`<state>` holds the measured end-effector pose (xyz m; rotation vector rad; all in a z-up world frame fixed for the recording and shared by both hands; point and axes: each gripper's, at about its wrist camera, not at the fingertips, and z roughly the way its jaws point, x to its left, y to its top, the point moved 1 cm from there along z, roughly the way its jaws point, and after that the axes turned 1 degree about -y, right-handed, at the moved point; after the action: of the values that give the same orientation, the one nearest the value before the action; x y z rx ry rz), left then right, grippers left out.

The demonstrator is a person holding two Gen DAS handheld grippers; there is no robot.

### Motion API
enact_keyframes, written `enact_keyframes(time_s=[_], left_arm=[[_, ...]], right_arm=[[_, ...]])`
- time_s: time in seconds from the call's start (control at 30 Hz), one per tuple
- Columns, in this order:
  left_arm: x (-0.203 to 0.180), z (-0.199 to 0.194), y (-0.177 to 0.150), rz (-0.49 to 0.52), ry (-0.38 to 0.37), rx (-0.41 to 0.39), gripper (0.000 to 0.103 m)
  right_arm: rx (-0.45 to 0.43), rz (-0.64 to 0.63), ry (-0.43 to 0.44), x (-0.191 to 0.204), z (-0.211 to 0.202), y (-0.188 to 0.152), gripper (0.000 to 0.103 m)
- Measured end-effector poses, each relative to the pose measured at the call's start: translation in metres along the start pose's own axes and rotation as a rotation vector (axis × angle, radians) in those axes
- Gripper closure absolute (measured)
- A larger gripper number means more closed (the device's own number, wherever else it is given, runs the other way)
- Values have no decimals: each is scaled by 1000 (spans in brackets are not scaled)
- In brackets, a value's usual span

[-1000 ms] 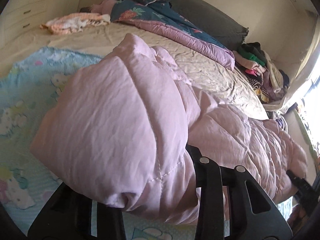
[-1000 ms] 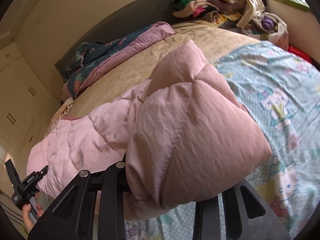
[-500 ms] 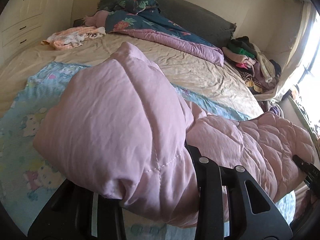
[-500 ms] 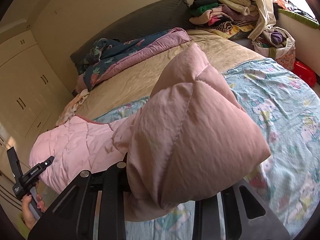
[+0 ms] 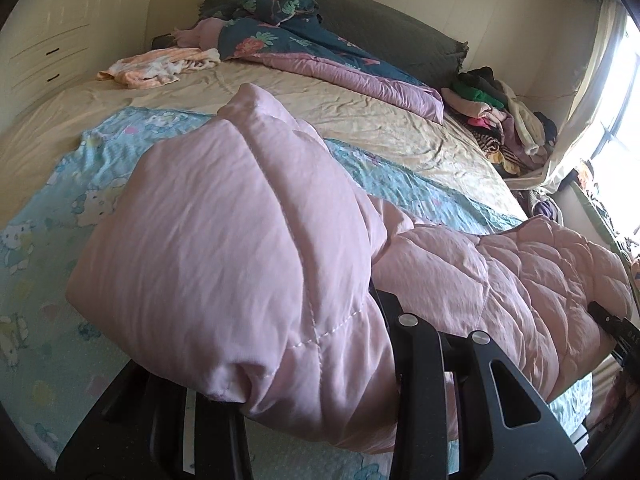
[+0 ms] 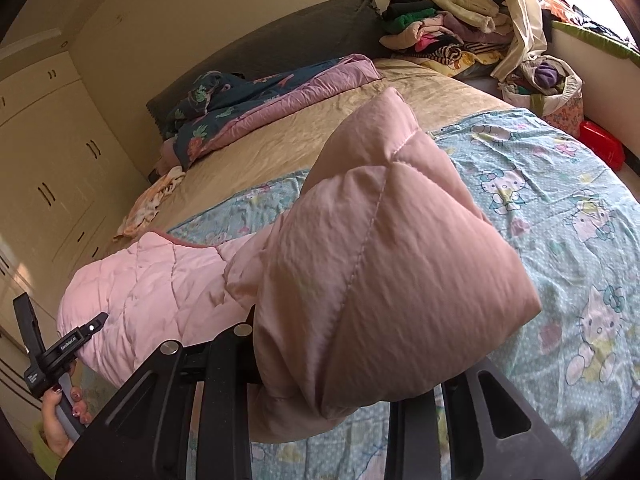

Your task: Fold large clothes

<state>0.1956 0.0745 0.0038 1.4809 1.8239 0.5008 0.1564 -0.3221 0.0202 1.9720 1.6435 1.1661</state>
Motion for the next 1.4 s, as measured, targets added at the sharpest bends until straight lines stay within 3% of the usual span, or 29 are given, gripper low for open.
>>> enact_keyframes(time_s=[1.4], left_arm=[[24,-26,-55,8,4,10,74]], right_arm=[[-20,-1,-19,3,-29,-45,76]])
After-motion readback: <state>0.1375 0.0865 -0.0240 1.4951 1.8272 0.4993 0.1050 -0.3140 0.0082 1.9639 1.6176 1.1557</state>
